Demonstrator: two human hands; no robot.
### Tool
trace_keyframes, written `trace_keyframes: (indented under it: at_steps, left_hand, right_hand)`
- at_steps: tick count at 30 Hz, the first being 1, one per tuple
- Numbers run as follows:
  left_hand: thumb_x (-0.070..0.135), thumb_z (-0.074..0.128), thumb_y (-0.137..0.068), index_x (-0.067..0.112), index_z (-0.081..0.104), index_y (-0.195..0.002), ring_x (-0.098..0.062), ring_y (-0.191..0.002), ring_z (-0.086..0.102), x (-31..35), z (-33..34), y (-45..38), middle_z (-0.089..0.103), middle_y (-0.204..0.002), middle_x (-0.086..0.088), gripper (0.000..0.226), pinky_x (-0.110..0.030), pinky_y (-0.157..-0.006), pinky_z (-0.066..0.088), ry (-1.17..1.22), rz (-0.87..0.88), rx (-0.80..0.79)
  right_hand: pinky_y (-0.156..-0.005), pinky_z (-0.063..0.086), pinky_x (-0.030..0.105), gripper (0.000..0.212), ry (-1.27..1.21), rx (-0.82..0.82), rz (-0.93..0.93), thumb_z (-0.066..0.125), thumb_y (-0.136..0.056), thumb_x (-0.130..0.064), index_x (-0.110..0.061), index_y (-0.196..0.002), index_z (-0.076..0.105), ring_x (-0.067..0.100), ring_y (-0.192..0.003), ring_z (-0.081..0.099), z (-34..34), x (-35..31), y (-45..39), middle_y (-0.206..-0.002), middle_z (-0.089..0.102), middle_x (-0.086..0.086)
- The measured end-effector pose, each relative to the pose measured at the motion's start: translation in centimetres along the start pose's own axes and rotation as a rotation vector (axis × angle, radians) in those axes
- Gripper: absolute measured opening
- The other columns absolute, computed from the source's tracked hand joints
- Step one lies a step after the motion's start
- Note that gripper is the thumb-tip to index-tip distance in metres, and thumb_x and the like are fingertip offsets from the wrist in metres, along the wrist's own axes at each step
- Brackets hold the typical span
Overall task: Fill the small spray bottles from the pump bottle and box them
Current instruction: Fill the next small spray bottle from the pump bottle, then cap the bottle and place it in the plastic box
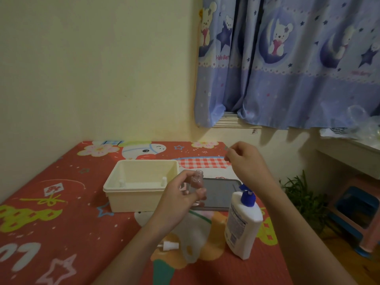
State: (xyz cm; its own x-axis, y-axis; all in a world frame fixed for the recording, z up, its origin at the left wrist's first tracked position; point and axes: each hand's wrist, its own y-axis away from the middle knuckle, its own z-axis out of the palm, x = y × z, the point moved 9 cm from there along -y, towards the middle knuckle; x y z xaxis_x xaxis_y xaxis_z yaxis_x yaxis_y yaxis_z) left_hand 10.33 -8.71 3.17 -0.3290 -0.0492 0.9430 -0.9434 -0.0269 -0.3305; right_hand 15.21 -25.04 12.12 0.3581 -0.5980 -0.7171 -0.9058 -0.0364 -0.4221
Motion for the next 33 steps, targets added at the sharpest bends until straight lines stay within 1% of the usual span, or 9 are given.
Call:
trace_keyframes:
  at_steps: [3, 7, 12, 14, 18, 22, 26, 28, 33]
  left_hand:
    - [0.002, 0.069, -0.085, 0.020, 0.063, -0.104, -0.026, -0.081, 0.073, 0.2, -1.9, 0.1, 0.064, -0.106, -0.010, 0.027, -0.038, -0.071, 0.062, 0.006, 0.019, 0.081]
    - [0.001, 0.069, -0.085, 0.024, 0.064, -0.099, -0.036, -0.088, 0.071, 0.3, -4.8, 0.5, 0.062, -0.105, -0.005, 0.028, -0.042, -0.073, 0.062, 0.046, 0.028, 0.170]
    - [-0.004, 0.066, -0.085, 0.021, 0.063, -0.099, -0.039, -0.083, 0.071, 0.6, -7.0, 1.3, 0.060, -0.099, -0.003, 0.028, -0.034, -0.067, 0.061, 0.064, 0.025, 0.216]
    - [-0.004, 0.067, -0.085, 0.023, 0.063, -0.099, -0.038, -0.082, 0.072, 0.5, -7.5, 1.6, 0.059, -0.103, -0.006, 0.030, -0.037, -0.068, 0.062, 0.058, 0.018, 0.222]
    - [-0.001, 0.068, -0.085, 0.023, 0.062, -0.099, -0.041, -0.083, 0.071, 0.3, -8.5, 2.3, 0.059, -0.105, -0.007, 0.028, -0.046, -0.073, 0.062, 0.033, 0.009, 0.234]
    - [-0.002, 0.069, -0.084, 0.023, 0.061, -0.097, -0.039, -0.082, 0.072, 0.0, -9.4, 2.8, 0.059, -0.102, -0.004, 0.030, -0.047, -0.073, 0.062, 0.020, 0.000, 0.249]
    - [-0.001, 0.069, -0.084, 0.024, 0.061, -0.096, -0.039, -0.081, 0.072, -0.1, -9.9, 3.1, 0.060, -0.099, -0.001, 0.029, -0.047, -0.072, 0.062, 0.014, 0.000, 0.252]
    - [-0.001, 0.069, -0.084, 0.024, 0.061, -0.096, -0.038, -0.081, 0.072, 0.0, -10.0, 3.3, 0.060, -0.100, -0.001, 0.029, -0.047, -0.072, 0.062, 0.010, -0.002, 0.251]
    - [-0.003, 0.069, -0.083, 0.021, 0.062, -0.097, -0.033, -0.080, 0.071, -0.2, -10.3, 3.5, 0.060, -0.102, -0.003, 0.029, -0.045, -0.071, 0.062, 0.025, -0.015, 0.257]
  right_hand:
    - [-0.071, 0.055, 0.043, 0.016, -0.053, 0.019, -0.100, 0.046, -0.093, -0.022, -0.014, -0.087, 0.058, 0.024, -0.079, 0.061, 1.2, -1.9, 0.7, -0.084, 0.064, 0.005]
    - [-0.074, 0.056, 0.049, 0.009, -0.035, -0.191, -0.078, 0.047, -0.093, -0.017, -0.015, -0.090, 0.056, 0.026, -0.080, 0.063, 5.8, -1.7, 1.6, -0.087, 0.063, 0.004]
    - [-0.077, 0.056, 0.038, 0.016, 0.133, -0.572, -0.048, 0.055, -0.092, -0.019, -0.007, -0.101, 0.060, 0.021, -0.081, 0.063, 12.9, 0.6, 4.8, -0.096, 0.066, 0.012]
    - [-0.076, 0.052, 0.034, 0.024, 0.206, -0.723, -0.076, 0.060, -0.090, -0.023, -0.004, -0.104, 0.061, 0.020, -0.082, 0.061, 15.3, 1.4, 6.6, -0.103, 0.066, 0.015]
    - [-0.084, 0.049, 0.029, 0.037, 0.385, -0.915, -0.089, 0.066, -0.085, -0.036, -0.014, -0.114, 0.062, 0.016, -0.095, 0.059, 18.6, 3.2, 9.7, -0.114, 0.063, 0.002]
    - [-0.079, 0.048, 0.027, 0.038, 0.420, -0.969, -0.116, 0.068, -0.082, -0.038, -0.013, -0.111, 0.065, 0.015, -0.090, 0.059, 20.5, 3.4, 11.4, -0.108, 0.066, 0.002]
    - [-0.060, 0.040, 0.017, 0.031, 0.407, -0.936, -0.129, 0.067, -0.083, -0.035, -0.015, -0.107, 0.066, 0.012, -0.084, 0.055, 21.1, 3.2, 11.7, -0.093, 0.057, -0.006]
    - [-0.056, 0.038, 0.014, 0.028, 0.400, -0.925, -0.137, 0.066, -0.084, -0.034, -0.015, -0.105, 0.066, 0.012, -0.084, 0.055, 21.2, 3.2, 11.7, -0.093, 0.057, -0.006]
    - [-0.077, 0.050, 0.026, 0.029, 0.345, -0.852, -0.134, 0.063, -0.087, -0.033, -0.015, -0.109, 0.065, 0.014, -0.089, 0.059, 20.2, 2.8, 10.5, -0.109, 0.065, 0.001]
